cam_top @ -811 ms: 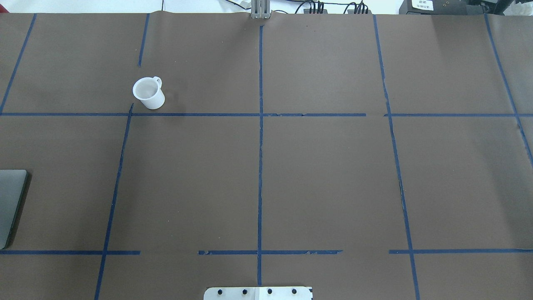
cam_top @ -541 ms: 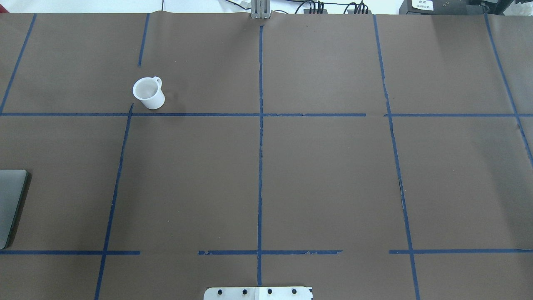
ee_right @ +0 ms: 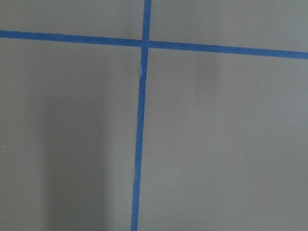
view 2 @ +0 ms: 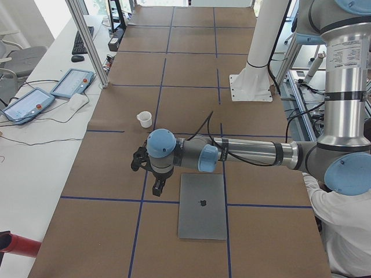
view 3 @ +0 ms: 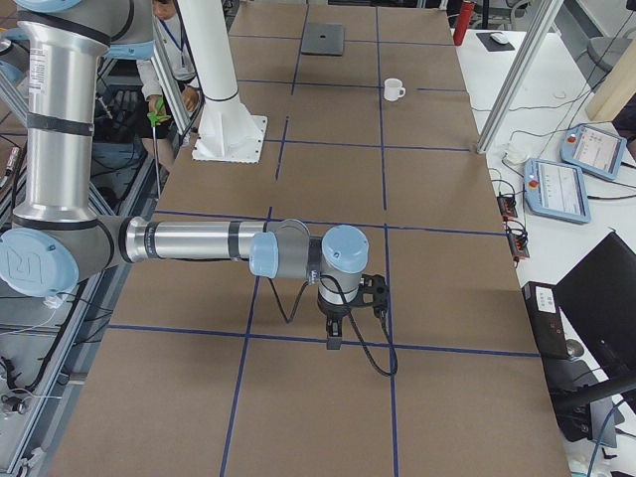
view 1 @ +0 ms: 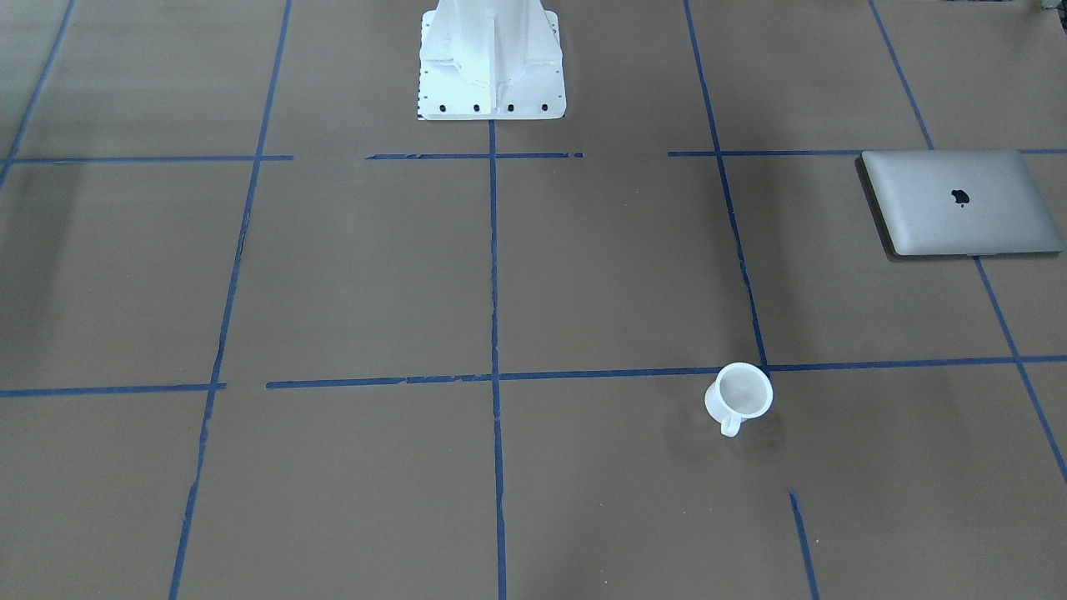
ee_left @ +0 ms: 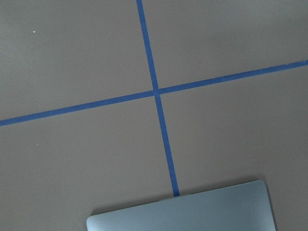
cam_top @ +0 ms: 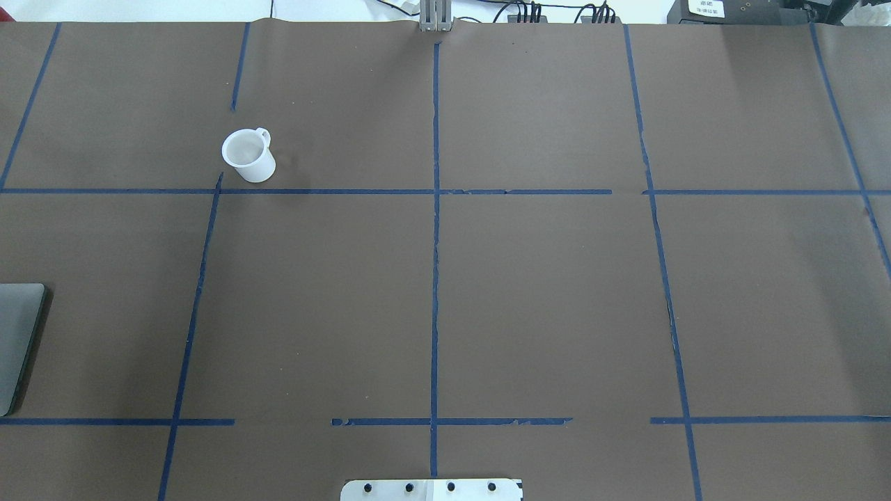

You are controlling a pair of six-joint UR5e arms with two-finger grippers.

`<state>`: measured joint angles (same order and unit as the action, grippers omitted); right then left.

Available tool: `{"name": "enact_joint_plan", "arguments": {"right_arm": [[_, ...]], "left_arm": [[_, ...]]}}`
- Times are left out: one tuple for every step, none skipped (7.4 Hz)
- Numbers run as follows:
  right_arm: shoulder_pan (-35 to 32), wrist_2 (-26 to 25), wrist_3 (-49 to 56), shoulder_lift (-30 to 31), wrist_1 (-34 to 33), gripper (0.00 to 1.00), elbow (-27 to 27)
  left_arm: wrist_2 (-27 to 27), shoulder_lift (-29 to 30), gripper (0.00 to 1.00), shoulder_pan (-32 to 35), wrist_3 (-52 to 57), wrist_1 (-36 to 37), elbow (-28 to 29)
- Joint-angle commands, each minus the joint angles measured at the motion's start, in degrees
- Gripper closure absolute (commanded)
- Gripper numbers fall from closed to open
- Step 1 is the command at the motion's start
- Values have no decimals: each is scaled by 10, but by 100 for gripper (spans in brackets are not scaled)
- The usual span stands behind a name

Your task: Place cup on laptop

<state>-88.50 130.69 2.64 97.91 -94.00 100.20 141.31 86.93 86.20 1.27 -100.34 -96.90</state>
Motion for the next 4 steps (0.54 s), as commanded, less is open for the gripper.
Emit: {"name": "enact_joint_plan", "arguments": {"right_arm": [[0,0,0,0,0,0,0],[0,0,0,0,0,0,0],[0,0,0,0,0,0,0],[0,0,0,0,0,0,0]], "left_arm": [[-3,101,0,-116,-190,-51,10],[-31,158,0,-173,-239,-47,10],[-94,221,0,-236,-286,-44,29],[-130,294,0,-276,-297,-44,97]]}}
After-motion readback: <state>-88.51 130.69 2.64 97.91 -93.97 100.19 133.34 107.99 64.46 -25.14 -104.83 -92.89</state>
